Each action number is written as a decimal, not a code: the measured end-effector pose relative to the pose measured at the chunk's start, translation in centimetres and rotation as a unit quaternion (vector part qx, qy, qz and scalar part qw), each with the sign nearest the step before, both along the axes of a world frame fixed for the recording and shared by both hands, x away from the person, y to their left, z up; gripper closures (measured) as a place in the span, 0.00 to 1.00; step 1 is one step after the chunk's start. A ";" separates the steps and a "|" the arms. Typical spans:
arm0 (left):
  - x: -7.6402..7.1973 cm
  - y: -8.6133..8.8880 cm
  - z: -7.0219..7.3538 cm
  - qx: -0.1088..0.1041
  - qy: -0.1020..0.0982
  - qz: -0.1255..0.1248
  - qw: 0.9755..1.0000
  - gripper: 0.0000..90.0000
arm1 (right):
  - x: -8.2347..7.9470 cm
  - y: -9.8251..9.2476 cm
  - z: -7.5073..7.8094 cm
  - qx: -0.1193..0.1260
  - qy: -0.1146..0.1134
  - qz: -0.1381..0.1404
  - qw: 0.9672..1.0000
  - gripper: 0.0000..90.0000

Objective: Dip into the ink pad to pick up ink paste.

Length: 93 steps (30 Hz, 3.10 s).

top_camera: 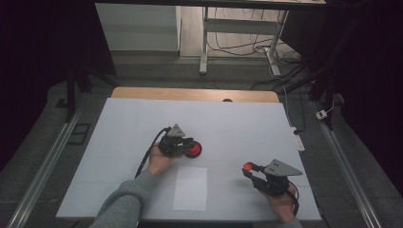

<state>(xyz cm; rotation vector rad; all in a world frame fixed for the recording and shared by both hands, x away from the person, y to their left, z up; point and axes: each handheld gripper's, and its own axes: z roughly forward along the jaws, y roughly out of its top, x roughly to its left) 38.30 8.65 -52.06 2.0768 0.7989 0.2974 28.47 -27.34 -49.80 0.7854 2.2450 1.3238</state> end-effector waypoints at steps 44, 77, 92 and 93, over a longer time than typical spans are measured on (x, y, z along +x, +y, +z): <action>-0.1 -0.1 -0.4 0.005 -0.012 -0.009 1.000 0.82 | -0.3 -0.1 0.2 0.006 -0.002 -0.003 1.000 0.72; -1.0 2.1 4.1 -0.075 -0.013 0.007 0.997 0.81 | -0.1 -0.3 0.3 0.014 0.001 0.001 1.000 0.72; -0.3 1.2 2.4 -0.041 0.015 0.003 0.999 0.81 | -0.1 -0.2 0.3 0.011 0.003 0.001 1.000 0.72; -0.2 1.2 2.3 -0.039 0.017 0.003 0.999 0.81 | -0.1 -0.2 0.3 0.012 0.003 0.002 1.000 0.72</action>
